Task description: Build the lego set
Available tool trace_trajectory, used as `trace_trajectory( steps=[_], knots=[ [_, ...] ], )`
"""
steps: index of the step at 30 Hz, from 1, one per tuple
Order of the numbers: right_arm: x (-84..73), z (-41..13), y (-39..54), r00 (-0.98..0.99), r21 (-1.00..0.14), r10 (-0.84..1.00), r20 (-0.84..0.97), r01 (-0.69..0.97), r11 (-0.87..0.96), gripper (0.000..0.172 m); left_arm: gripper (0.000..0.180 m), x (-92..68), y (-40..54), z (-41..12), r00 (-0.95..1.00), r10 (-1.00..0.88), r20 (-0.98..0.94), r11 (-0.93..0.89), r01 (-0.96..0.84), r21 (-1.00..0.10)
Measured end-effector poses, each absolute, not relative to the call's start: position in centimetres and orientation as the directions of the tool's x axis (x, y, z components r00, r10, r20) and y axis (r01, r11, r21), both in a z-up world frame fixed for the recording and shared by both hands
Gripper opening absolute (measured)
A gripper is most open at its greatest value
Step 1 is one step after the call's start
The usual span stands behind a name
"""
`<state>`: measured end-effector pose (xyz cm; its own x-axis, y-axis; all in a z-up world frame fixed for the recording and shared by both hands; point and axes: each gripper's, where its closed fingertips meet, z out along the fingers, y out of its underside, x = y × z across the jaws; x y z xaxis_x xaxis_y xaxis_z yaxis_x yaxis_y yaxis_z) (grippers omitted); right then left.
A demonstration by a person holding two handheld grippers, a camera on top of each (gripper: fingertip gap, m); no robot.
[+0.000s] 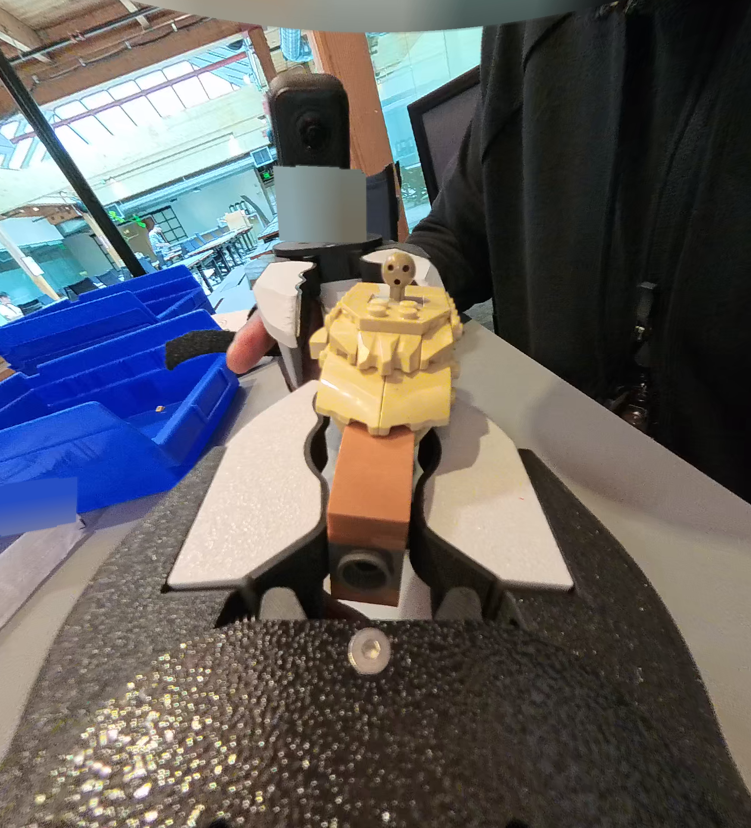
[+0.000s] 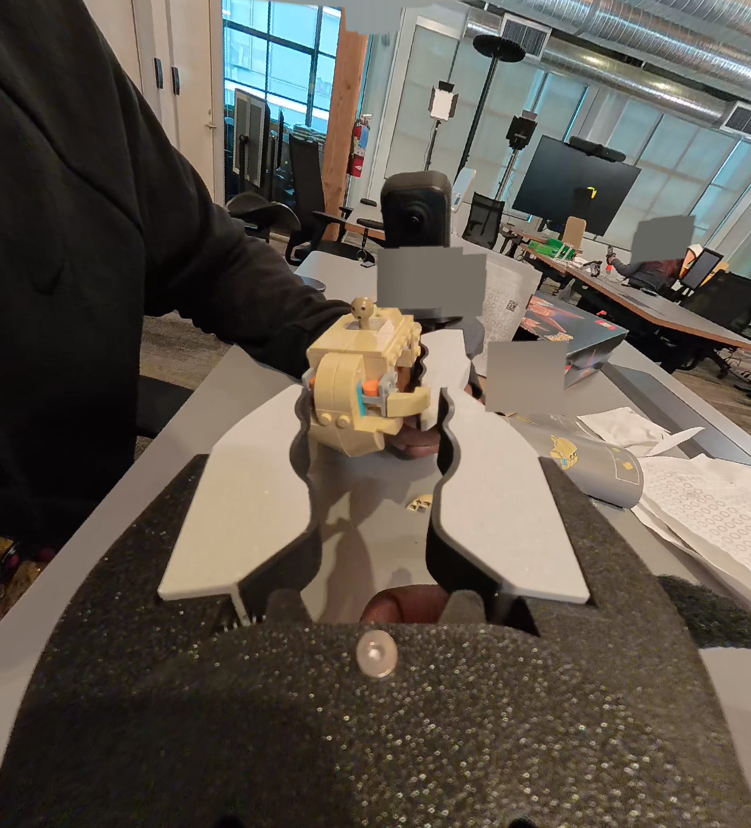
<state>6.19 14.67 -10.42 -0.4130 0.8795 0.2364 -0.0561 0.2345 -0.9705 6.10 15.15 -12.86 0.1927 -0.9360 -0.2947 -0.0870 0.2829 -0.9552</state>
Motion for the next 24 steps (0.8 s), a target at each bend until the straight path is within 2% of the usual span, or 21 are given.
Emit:
trace_trajectory(
  steps=[8,24],
  knots=[
    [6.2,-10.7,14.0,-0.463,-0.978,0.864,0.196,-0.028,0.207,0.055,0.037,6.3,14.7,-12.9,0.143,-0.956,-0.256,0.247,-0.075,-0.966],
    [5.7,-10.2,15.0,-0.33,-0.968,0.911,0.249,-0.048,0.247,0.046,0.037,5.6,15.4,-12.2,0.206,-0.942,-0.266,0.262,-0.043,-0.964]
  ],
)
